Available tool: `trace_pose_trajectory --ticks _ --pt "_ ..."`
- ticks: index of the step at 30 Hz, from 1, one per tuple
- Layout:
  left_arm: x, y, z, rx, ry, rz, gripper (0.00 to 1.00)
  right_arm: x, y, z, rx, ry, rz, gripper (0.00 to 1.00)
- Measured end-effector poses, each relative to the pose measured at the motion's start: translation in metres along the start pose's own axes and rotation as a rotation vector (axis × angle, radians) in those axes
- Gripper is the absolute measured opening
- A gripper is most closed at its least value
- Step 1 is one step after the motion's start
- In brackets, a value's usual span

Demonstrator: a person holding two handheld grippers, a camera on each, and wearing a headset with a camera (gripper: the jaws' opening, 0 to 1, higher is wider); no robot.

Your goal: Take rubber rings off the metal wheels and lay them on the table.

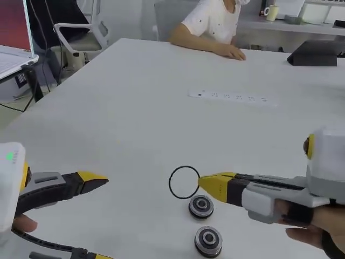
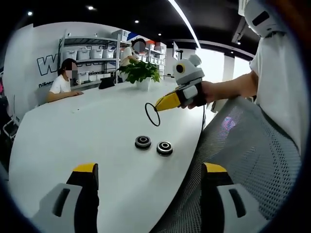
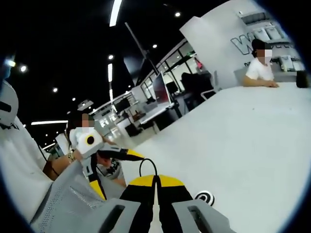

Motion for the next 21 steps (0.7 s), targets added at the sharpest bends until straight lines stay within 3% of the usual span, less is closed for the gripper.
trace_pose_trajectory --ticks 11,16,21 --pt "-0.001 0.001 0.0 0.014 0.011 -0.011 0.84 -0.001 -0.023 0.025 -0.082 0.11 0.012 0.0" --pt "-0.001 0.0 0.002 -0.004 -0.001 -0.006 0.83 0.004 -0.03 0.04 -0.134 0.101 0.052 0.0" --pt "-0.002 0.0 0.003 -0.002 0.002 -0.008 0.83 0.007 -0.034 0.048 -0.115 0.044 0.069 0.0"
Point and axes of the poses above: the centre of the closed fingertips' face, and the gripper's own axes: y roughly backward along the fingers, x roughly to its right, z roughly out of its underside, the point moved 7 cm from there along y, roughly backward along the fingers, and after that the axes turned 5 degrees about -y, right-handed, at the moved point
